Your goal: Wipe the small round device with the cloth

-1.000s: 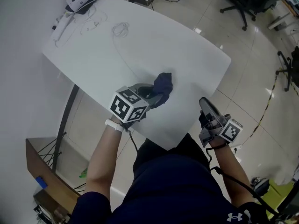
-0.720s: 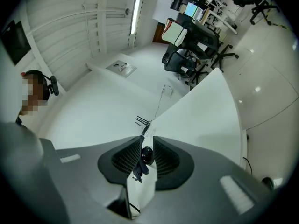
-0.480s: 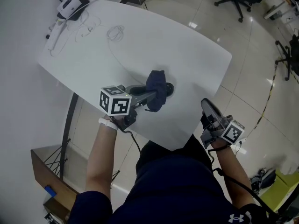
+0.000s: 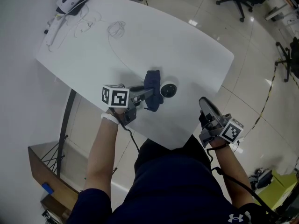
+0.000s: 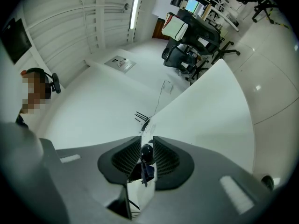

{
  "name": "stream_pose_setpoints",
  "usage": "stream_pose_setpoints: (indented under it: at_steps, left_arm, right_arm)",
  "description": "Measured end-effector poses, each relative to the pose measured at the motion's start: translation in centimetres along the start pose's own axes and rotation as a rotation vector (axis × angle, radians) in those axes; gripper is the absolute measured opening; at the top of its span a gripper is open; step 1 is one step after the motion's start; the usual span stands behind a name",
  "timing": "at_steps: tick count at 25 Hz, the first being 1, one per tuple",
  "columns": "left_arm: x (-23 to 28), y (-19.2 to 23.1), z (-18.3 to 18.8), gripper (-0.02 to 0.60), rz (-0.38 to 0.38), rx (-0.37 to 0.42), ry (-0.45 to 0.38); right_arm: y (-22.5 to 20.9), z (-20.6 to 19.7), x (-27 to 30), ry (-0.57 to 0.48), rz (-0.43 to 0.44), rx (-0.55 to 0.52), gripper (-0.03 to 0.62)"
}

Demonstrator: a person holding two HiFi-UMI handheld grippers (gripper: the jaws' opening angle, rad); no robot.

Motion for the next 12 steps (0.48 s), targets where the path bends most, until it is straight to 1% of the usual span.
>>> stream_pose_setpoints:
  at_steps: [3,6,9,12]
  left_arm:
    - [0.4,1.4,-0.9,0.098,0.079,0.019,0.058]
    - [0.9,1.8,-1.8,0.098,0.11,0.009,0.108]
    - [0.9,2.6,-2.4,0.098,0.175,0.025,0.164]
    - [0.9,3.1,-2.7,0.098,0.215,0.022,0.182]
  right_arm:
    - [0.1,-0.3,0.1,0.007,0.004,0.002,0.083]
    - [0.5,-0.3,0.1,0.002,0.004,-0.007,0.083]
    - [1.0,-0.2,0.0,-0.011,0.018,-0.012,0.083]
    - [1.1,-0.2,-0.3,-0.012,0.007,-0.025,0.083]
Point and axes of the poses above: the fingertips, and each gripper's own axes: x forward along the fingers, y to its left, z out of its top, the point moved 1 cm from there along -x, backward along the fingers, and after that the axes turned 11 degrees about -z, right-handed, at the moved point
